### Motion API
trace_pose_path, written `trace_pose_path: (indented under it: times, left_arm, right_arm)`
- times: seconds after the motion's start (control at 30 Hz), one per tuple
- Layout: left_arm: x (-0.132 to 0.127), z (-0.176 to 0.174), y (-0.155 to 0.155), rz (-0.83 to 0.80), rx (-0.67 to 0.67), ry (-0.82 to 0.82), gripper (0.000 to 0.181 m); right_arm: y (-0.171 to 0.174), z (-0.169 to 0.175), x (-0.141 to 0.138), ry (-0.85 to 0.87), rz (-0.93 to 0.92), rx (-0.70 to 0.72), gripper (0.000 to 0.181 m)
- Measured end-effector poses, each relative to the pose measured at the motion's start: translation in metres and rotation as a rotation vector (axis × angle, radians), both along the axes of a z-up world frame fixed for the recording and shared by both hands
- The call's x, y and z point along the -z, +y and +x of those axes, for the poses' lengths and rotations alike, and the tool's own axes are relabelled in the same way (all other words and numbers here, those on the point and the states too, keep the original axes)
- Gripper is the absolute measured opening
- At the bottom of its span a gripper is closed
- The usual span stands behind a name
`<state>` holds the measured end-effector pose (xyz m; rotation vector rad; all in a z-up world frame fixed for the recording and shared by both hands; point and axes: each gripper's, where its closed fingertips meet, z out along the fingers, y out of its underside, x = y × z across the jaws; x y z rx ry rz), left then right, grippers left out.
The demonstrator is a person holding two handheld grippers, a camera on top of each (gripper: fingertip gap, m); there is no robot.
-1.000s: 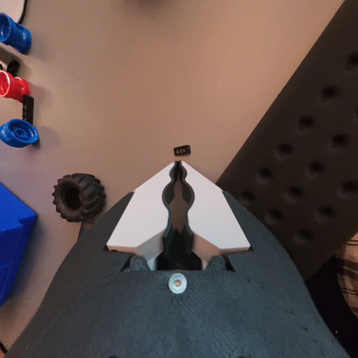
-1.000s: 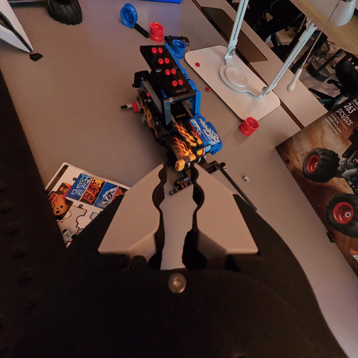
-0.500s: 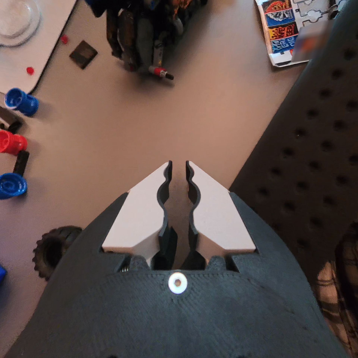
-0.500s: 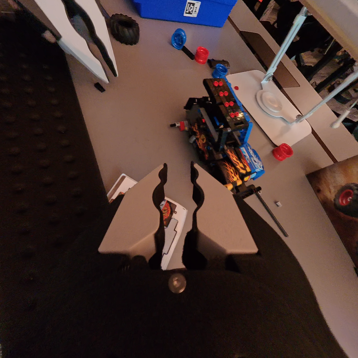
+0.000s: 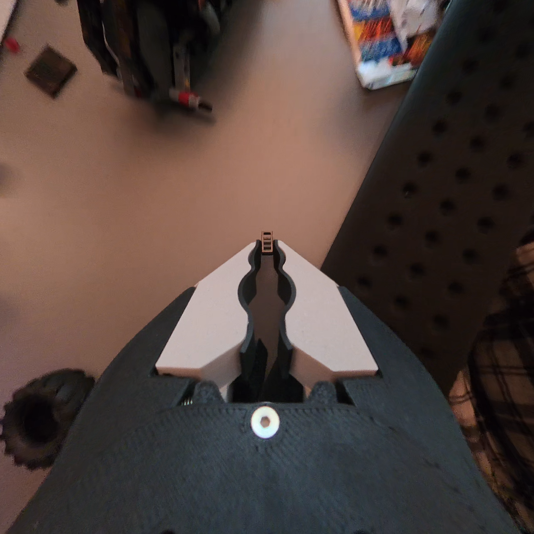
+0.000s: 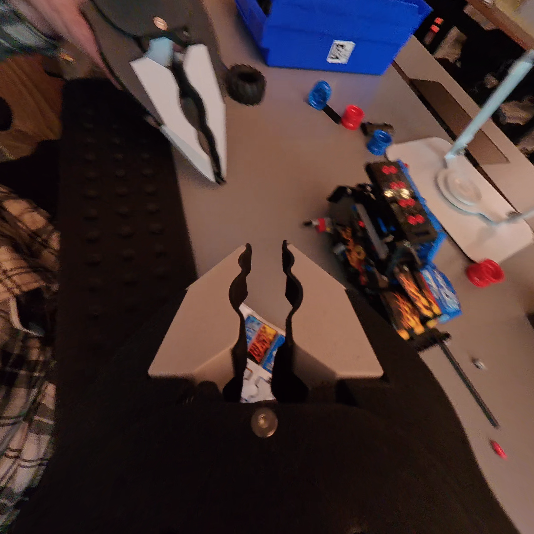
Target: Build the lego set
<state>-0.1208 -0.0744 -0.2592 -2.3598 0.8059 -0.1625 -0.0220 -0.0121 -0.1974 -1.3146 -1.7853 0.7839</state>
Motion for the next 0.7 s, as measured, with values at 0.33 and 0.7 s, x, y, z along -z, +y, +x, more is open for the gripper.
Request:
trace_pose_path:
  times: [0.33, 0.7]
  left_arm:
    - [-0.045, 0.075, 0.032, 0.048, 0.121, -0.370, 0.006]
    - [-0.064, 0.076, 0.036, 0.056, 0.144, -0.510, 0.006]
  right_arm:
    - [-0.041, -0.025, 0.003, 0.044, 0.487, -0.075, 0.011]
    - [-0.030, -0.029, -0.004, 0.082, 0.537, -0.029, 0.011]
